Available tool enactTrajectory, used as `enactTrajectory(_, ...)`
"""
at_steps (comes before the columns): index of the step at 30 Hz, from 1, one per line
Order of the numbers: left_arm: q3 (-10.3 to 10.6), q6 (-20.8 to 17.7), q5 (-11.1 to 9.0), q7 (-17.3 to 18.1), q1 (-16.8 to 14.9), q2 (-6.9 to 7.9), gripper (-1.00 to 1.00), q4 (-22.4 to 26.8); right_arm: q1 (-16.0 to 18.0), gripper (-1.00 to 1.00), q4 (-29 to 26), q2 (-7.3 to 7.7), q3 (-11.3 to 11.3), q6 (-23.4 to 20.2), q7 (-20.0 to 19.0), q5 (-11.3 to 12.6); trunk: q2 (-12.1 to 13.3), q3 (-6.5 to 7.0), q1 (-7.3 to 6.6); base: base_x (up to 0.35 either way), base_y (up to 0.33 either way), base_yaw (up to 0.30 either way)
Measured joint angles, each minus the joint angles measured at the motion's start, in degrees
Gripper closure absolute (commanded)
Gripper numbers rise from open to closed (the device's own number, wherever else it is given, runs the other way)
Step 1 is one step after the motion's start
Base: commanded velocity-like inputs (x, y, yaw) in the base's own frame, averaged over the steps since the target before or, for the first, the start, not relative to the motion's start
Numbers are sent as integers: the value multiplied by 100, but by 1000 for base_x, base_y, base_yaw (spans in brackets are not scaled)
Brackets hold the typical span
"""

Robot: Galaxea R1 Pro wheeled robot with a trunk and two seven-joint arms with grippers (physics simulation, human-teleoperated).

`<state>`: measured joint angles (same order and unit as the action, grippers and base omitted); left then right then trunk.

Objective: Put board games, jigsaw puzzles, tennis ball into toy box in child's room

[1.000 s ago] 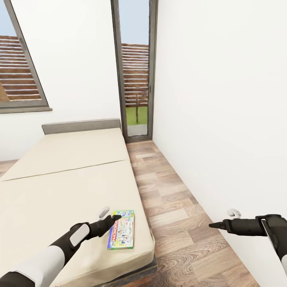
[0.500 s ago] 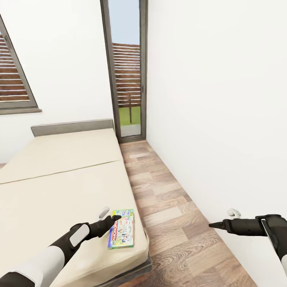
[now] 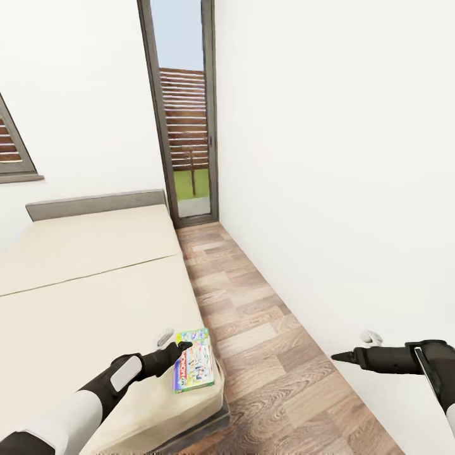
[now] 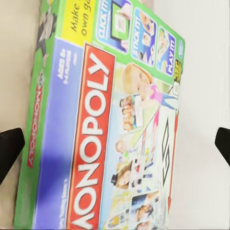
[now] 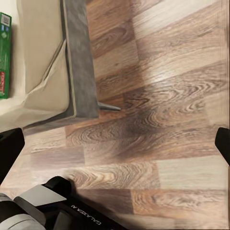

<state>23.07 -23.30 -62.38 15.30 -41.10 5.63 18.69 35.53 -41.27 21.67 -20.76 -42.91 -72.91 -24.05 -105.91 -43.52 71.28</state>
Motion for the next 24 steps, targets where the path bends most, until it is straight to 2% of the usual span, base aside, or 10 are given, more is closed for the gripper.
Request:
enactTrajectory(6,0,0,-1,-1,1,3,-100,1,1,-100,1,0,0,0,-1,0,0,0,-2,-129,-58,-61)
enactTrajectory(17,-4,0,0,-1,0,3,-100,0,0,-100,1,4,1,0,-7,1,0,0,-2,-9,-4,-139)
enactTrajectory(24,-10,0,-1,-2,4,8,-100,1,1,-100,2,1,6,0,-6,1,0,0,-2,0,0,-28)
